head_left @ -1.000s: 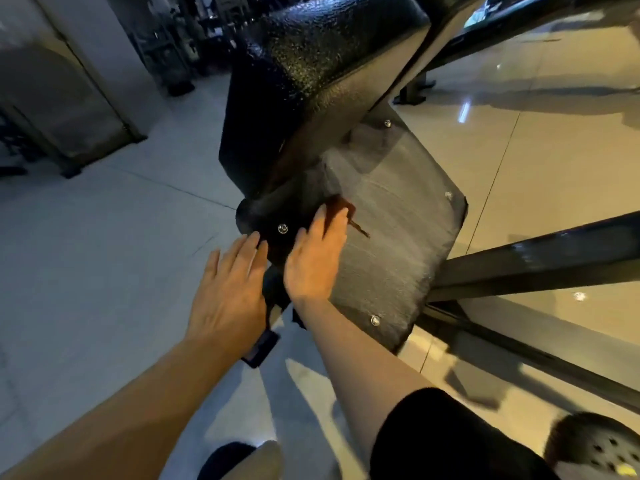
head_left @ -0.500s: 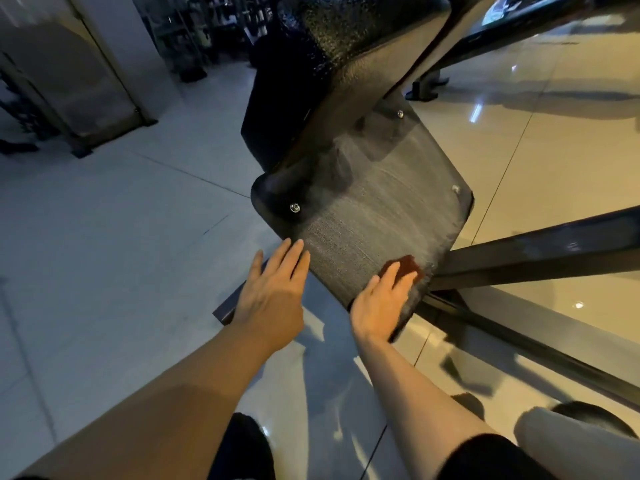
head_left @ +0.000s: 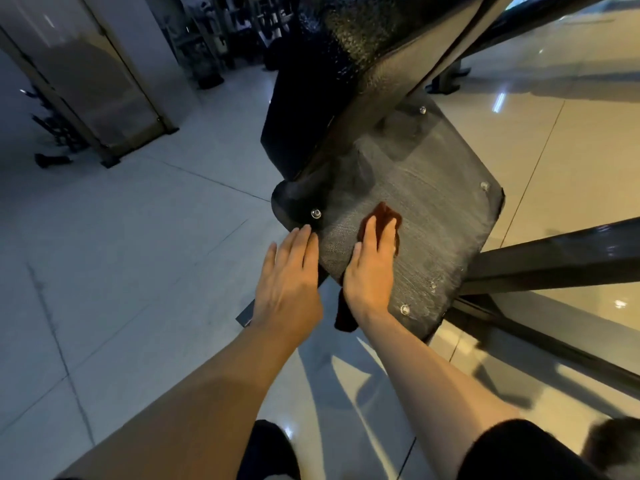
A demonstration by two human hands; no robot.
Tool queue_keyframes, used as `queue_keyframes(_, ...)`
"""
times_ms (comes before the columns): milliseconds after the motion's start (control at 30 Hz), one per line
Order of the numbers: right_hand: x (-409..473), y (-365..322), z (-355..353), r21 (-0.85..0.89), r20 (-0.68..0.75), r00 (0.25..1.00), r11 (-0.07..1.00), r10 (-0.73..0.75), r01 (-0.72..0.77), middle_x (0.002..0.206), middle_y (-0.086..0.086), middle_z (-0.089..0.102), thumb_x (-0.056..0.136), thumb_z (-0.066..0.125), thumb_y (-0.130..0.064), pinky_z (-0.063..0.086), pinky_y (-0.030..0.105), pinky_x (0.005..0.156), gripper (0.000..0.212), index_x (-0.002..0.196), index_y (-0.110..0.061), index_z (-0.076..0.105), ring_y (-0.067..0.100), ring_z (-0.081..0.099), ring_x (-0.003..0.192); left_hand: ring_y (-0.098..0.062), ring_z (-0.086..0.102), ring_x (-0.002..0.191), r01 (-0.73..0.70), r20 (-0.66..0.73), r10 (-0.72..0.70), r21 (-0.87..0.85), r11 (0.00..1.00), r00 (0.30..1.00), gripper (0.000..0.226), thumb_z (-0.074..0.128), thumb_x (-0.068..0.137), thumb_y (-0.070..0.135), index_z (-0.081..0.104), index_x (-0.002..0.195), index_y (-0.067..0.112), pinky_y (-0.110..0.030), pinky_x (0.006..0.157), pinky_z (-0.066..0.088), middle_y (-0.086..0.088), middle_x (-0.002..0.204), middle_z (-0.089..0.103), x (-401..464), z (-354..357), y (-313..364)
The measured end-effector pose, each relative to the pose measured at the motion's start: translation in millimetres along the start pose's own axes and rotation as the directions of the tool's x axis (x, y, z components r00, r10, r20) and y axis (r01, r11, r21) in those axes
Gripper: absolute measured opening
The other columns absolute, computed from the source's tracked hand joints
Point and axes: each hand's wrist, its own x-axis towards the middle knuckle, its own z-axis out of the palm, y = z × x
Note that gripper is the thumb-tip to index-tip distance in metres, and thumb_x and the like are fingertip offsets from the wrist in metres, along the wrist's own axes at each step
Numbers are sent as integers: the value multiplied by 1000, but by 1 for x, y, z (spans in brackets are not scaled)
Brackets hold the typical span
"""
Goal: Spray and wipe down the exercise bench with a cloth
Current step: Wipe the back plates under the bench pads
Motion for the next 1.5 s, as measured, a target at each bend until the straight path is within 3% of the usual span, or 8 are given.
queue_keyframes(133, 6, -38, 15, 69, 198, 856, 878, -477, 473, 162, 13, 10, 102, 44, -20, 20, 42, 120, 50, 150, -13, 33, 27, 8, 149, -38, 50, 127, 61, -18, -60, 86, 994, 998, 75, 77, 71, 8, 42, 137, -2, -55, 107, 37, -26, 134, 52, 16, 4, -11)
queue_keyframes(233, 24, -37, 13, -12, 229, 779, 798, -584, 602, 161, 14, 16, 101, 44, -22, 25, 45, 119, 50, 150, -18, 34, 28, 12, 148, -40, 50, 123, 92, -95, -83, 87, 992, 992, 61, 63, 77, 13, 47, 133, -5, -58, 106, 39, -25, 130, 54, 20, 6, -16)
queue_keyframes(600, 47, -26, 11, 8, 166, 791, 803, -589, 596, 157, 13, 26, 100, 45, -31, 33, 46, 115, 49, 147, -18, 40, 25, 18, 144, -37, 58, 116, -5, -273, 38, 120, 993, 961, 41, 69, 81, 9, 61, 119, -5, -54, 105, 40, -24, 118, 62, 47, 6, -12)
queue_keyframes(833, 111, -4, 0, -90, 146, 836, 835, -528, 543, 158, 17, 21, 100, 45, -26, 24, 47, 118, 52, 150, -15, 34, 33, 21, 146, -33, 50, 124, -115, -85, 136, 218, 969, 987, 67, 84, 53, 23, 66, 113, 0, -49, 105, 23, -20, 119, 64, 104, 33, 10)
queue_keyframes(933, 133, 0, -4, -48, 132, 867, 870, -481, 490, 161, 14, 16, 99, 43, -29, 16, 44, 121, 55, 151, -16, 33, 30, 18, 147, -31, 27, 138, -126, 25, 126, 385, 914, 992, 94, 75, 64, 44, 40, 140, 1, -44, 113, 3, -18, 140, 51, 121, 36, 20)
queue_keyframes(1033, 155, 3, -9, -13, 103, 903, 907, -418, 421, 162, 11, 13, 97, 44, -29, 15, 44, 122, 56, 151, -18, 33, 29, 15, 148, -27, 8, 142, -145, 31, 147, 460, 876, 989, 88, 46, 77, 50, 8, 143, 7, -44, 110, -15, -16, 153, 33, 137, 42, 21)
queue_keyframes(1233, 203, 14, -10, -59, 64, 924, 923, -377, 381, 163, 9, 9, 99, 48, -27, 18, 46, 121, 58, 153, -20, 28, 29, 13, 148, -39, 55, 121, -191, -24, 198, 178, 965, 980, 66, 51, 74, 41, 57, 120, -6, -49, 107, 18, -26, 122, 61, 175, 59, 27)
queue_keyframes(1500, 251, 22, -21, -42, 93, 941, 943, -326, 331, 163, 8, 6, 83, 36, -43, 13, 43, 122, 74, 153, -23, 26, 32, 12, 148, -33, 34, 128, -182, -87, 189, 79, 980, 978, 67, 34, 77, 40, 58, 121, -6, -50, 107, 16, -24, 124, 60, 209, 70, 48)
